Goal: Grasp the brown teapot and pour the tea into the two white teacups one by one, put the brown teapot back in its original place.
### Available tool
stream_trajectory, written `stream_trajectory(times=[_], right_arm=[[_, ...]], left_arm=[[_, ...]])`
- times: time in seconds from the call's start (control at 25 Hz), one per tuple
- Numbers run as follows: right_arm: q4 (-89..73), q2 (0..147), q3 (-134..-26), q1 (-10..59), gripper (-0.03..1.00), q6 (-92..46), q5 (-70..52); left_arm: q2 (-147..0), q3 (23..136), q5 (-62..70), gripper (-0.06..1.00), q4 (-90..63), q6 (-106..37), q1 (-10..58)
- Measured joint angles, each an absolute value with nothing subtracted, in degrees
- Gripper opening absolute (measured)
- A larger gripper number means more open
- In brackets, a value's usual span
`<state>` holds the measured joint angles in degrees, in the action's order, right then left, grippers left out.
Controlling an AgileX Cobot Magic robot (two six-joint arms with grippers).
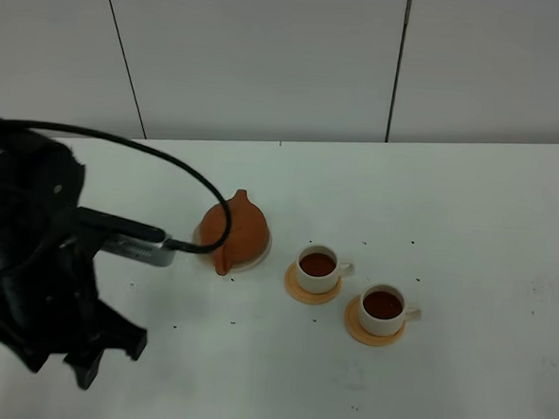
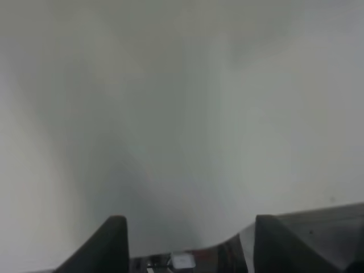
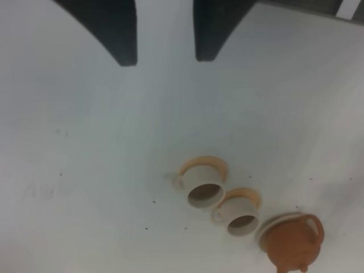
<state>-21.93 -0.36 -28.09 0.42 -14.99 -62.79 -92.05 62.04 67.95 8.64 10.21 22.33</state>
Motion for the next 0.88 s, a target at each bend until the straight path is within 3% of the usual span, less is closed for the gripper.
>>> stream_trajectory(times=[0.56, 0.88], right_arm=[[-21.93, -0.36, -28.09, 0.42, 0.24, -14.99, -62.79], [-21.93, -0.36, -28.09, 0.42, 0.24, -14.99, -62.79]], left_arm=[[-75.27, 46.46, 67.95, 0.55, 7.78, 8.13, 22.22], [-70.31, 39.74, 64.16, 0.55, 0.56, 3.22, 9.88]])
